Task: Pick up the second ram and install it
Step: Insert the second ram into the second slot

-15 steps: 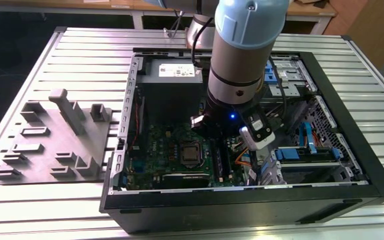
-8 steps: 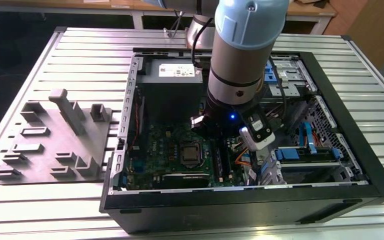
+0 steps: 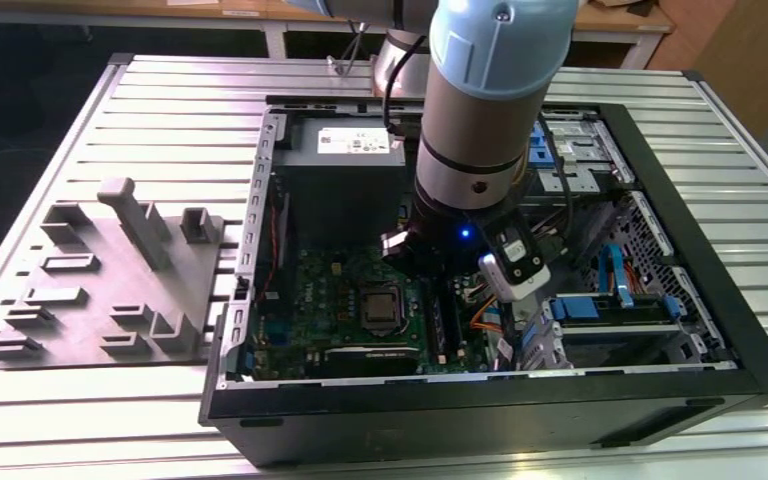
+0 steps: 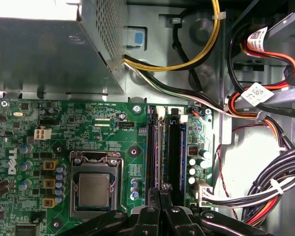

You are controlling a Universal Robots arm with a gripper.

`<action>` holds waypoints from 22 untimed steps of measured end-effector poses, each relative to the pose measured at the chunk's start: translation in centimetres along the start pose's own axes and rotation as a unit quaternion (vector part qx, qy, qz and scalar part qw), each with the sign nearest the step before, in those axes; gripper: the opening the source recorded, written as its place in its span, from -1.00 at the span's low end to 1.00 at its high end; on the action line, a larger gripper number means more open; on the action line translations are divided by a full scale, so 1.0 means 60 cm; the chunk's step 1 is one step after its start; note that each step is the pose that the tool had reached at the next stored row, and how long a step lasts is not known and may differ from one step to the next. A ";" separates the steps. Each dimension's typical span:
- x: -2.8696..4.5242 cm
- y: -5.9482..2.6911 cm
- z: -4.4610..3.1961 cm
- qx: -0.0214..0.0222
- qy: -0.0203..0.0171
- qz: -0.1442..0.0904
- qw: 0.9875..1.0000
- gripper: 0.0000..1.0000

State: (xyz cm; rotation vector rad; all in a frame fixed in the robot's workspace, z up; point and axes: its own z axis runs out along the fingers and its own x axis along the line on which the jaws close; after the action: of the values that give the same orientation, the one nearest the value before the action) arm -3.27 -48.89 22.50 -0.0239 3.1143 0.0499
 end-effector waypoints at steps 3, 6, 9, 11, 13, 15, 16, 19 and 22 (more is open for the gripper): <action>0.000 0.000 0.000 0.000 0.000 0.005 1.000 -0.77; 0.000 0.000 0.000 0.000 0.000 0.012 1.000 -0.77; 0.000 0.000 0.000 0.000 0.000 0.014 1.000 -0.77; 0.000 0.000 0.000 0.000 0.000 0.014 1.000 -0.77; 0.000 0.000 0.000 0.000 0.000 0.015 1.000 -0.77; 0.000 0.000 0.000 0.000 -0.001 0.018 1.000 -0.77; 0.000 0.000 0.001 0.001 -0.001 0.020 1.000 -0.77; -0.001 0.000 0.001 0.001 -0.001 0.025 1.000 -0.77; -0.002 0.000 0.001 0.001 -0.001 0.027 1.000 -0.77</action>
State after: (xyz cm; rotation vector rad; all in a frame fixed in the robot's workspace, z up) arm -3.16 -48.89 22.46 0.0615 3.1128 0.0491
